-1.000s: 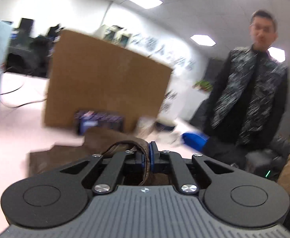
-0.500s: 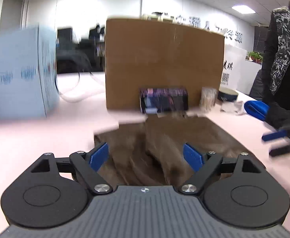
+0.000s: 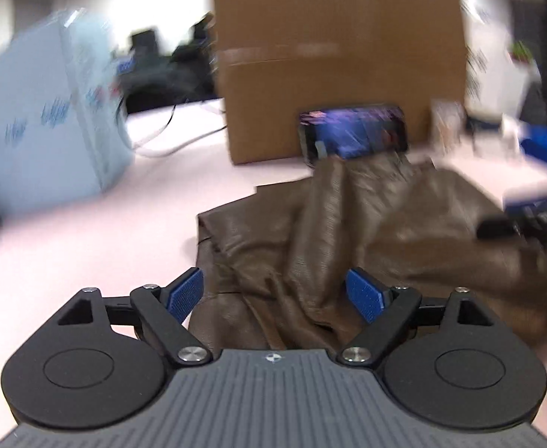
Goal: Fold clothes
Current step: 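Press the folded jacket flat with the right gripper, then open the right gripper and withdraw both grippers from the jacket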
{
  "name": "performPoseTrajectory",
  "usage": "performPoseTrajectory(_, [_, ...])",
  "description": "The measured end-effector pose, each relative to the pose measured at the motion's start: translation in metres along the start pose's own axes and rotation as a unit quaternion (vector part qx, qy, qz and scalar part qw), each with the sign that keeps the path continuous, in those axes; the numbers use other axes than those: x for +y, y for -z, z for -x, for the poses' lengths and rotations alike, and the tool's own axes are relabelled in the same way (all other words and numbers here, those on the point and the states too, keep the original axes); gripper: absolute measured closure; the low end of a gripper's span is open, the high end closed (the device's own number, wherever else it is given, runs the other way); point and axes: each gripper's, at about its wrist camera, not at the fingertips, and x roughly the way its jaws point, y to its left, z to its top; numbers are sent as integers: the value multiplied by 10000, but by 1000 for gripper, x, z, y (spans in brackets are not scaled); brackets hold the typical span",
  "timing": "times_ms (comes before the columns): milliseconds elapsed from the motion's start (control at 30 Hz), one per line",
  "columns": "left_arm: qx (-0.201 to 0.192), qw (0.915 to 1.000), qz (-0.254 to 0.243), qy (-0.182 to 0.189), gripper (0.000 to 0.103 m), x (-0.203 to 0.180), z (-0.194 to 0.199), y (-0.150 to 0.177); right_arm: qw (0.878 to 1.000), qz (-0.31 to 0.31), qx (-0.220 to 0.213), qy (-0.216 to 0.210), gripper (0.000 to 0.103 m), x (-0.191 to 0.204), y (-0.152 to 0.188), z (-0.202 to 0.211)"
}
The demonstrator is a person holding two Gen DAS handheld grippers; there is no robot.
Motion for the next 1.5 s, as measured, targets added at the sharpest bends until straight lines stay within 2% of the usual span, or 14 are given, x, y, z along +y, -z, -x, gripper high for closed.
performPoseTrajectory(67, [91, 9988, 452, 166, 20, 14, -6, -2, 9997, -118, -72, -188, 12, -7, 3, 3])
performPoseTrajectory(133, [265, 9957, 770, 450, 20, 22, -15, 4, 9996, -90, -47, -254, 40, -3, 4, 7])
performPoseTrajectory(167, [317, 9945, 826, 568, 21, 22, -17, 5, 9993, -112, -2, -346, 43, -1, 4, 6])
performPoseTrajectory(233, [339, 9941, 709, 749, 23, 17, -12, 6, 9993, -104, 9, -348, 61, 5, 2, 2])
performPoseTrajectory(333, [376, 9922, 567, 1045, 25, 6, -7, 8, 9988, -232, 41, -425, 75, 1, 1, 5])
performPoseTrajectory(600, [384, 9885, 383, 1411, 29, -23, 12, 20, 9998, 29, -13, -218, 78, -4, 15, 42])
performPoseTrajectory(767, [284, 9888, 60, 1467, 27, -61, 9, 23, 9972, 570, -207, 442, 68, -9, 23, 62])
performPoseTrajectory(867, [243, 9910, -259, 1287, 21, -80, 5, 19, 9895, 1133, -400, 808, 51, -3, 29, 63])
performPoseTrajectory(933, [165, 9917, -349, 1229, 20, -82, 8, 17, 9871, 1195, -489, 942, 27, -1, 30, 67])
performPoseTrajectory(1033, [-203, 9935, -472, 1016, 16, -77, 25, 11, 9873, 1109, -778, 832, 17, -5, 26, 82])
performPoseTrajectory(1133, [-823, 9925, -419, 796, 12, -76, 41, -2, 9843, 1031, -1064, 964, 11, -9, 14, 89])
performPoseTrajectory(1233, [-1328, 9881, -337, 695, 0, -77, 47, -13, 9805, 939, -1349, 1082, 4, -13, 2, 87])
performPoseTrajectory(1300, [-1701, 9837, -271, 512, 0, -77, 45, -23, 9776, 900, -1507, 1159, 3, -18, -6, 81])
performPoseTrajectory(1500, [-2174, 9760, -135, -52, 0, -69, 28, -32, 9688, 1042, -1773, 1384, 0, -24, -16, 64])
